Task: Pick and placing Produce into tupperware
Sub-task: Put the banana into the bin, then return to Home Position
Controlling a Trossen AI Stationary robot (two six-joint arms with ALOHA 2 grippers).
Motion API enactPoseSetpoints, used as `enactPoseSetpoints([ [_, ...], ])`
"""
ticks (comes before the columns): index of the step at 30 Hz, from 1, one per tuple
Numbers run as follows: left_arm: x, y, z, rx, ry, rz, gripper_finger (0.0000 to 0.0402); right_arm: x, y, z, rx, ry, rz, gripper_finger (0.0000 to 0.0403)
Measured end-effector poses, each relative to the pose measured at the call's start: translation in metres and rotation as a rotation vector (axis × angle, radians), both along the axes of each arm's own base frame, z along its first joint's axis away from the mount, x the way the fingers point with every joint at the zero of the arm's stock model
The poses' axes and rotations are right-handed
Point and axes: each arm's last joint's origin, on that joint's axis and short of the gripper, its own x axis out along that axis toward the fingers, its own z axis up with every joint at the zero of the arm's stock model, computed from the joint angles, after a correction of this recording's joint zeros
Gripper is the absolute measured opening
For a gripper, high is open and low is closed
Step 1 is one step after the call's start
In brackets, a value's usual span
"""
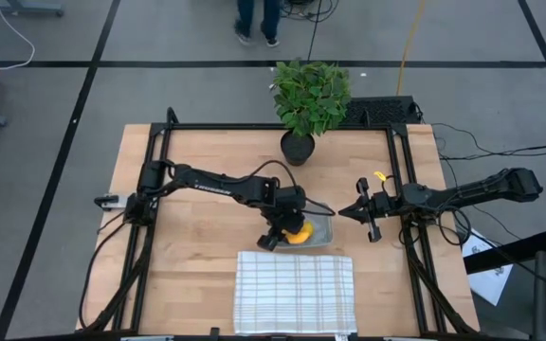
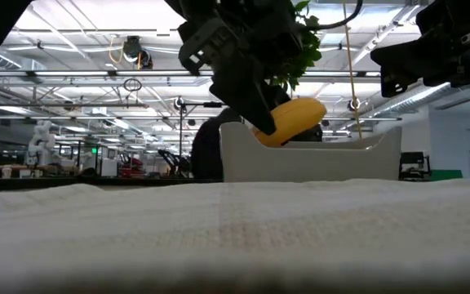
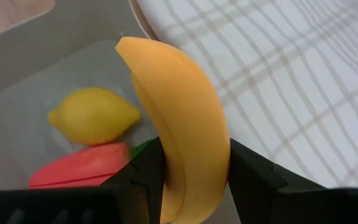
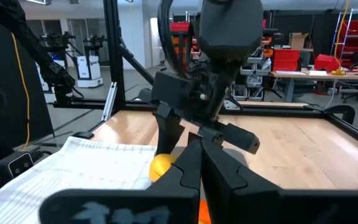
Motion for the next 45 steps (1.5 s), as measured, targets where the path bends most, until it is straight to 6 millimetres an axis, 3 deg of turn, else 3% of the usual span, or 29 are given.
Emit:
enactPoseSetpoints([
  [12, 0.006, -0.002, -0.031, 0.035, 0.062, -0.005, 0.0138, 0.0, 0.0, -0.001, -0.004, 0.013, 0.0, 0.0],
  [23, 0.005, -0.001, -0.031, 0.073, 0.064, -0.008, 0.014, 0.0, 0.0, -0.001, -0.005, 0.013, 0.0, 0.0],
  [35, 0.005, -0.006, -0.031, 0.089, 0.048, -0.031, 0.0203, 0.0, 0.0, -0.001, -0.002, 0.013, 0.0, 0.0],
  [45, 0.008, -0.007, -0.021, 0.113, 0.029, -0.031, 0.02, 0.0, 0.0, -0.001, -0.001, 0.013, -0.001, 0.0],
])
